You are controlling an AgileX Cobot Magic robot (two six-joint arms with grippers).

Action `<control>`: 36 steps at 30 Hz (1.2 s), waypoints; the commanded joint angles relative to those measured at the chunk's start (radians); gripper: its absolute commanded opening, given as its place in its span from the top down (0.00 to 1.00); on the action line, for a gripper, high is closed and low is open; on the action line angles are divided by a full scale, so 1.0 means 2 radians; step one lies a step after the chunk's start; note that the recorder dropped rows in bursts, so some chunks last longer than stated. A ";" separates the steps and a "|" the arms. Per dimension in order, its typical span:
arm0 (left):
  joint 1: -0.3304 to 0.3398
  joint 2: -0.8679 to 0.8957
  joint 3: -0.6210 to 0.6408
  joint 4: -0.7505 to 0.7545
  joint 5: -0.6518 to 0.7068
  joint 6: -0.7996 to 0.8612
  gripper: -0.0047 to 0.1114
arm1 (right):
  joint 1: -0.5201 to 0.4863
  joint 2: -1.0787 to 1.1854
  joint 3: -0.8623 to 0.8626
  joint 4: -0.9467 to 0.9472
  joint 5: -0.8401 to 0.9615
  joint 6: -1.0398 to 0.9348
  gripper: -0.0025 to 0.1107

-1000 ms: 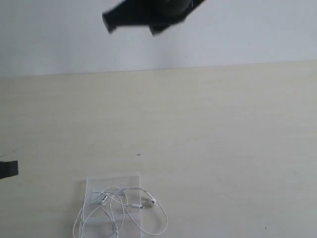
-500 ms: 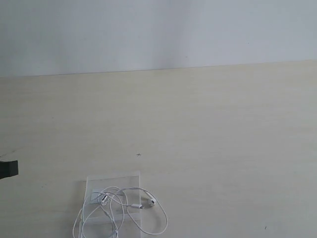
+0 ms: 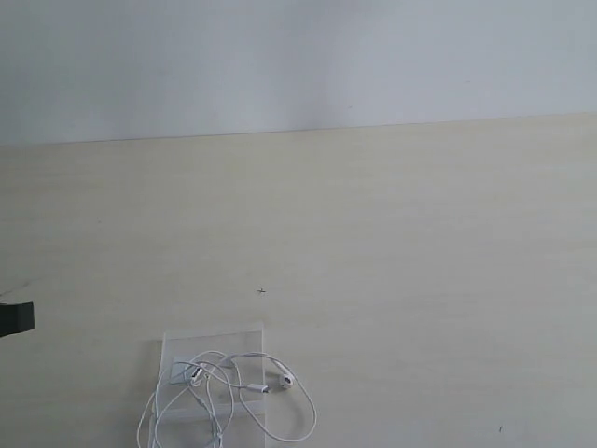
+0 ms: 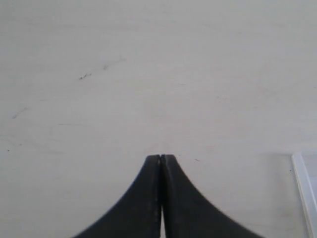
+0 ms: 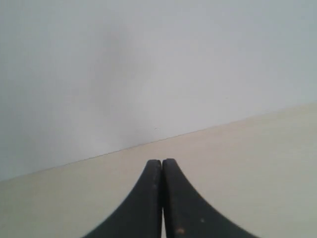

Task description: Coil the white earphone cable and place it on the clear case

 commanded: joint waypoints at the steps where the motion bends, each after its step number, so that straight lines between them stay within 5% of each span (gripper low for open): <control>1: 0.001 -0.001 0.001 0.003 0.004 -0.001 0.96 | -0.048 -0.089 0.076 -0.002 -0.017 0.013 0.98; 11: 0.001 -0.001 0.001 0.003 0.005 -0.001 0.96 | -0.049 -0.149 0.115 0.002 -0.001 -0.008 0.98; 21: 0.001 -0.001 0.001 0.003 0.004 -0.001 0.96 | -0.049 -0.167 0.115 0.483 0.050 -0.657 0.98; 31: 0.001 -0.001 0.001 0.003 0.004 -0.001 0.96 | -0.110 -0.287 0.115 0.491 0.157 -0.690 0.98; 36: 0.001 -0.001 0.001 0.003 0.004 -0.001 0.96 | -0.121 -0.306 0.153 0.505 0.127 -0.682 0.98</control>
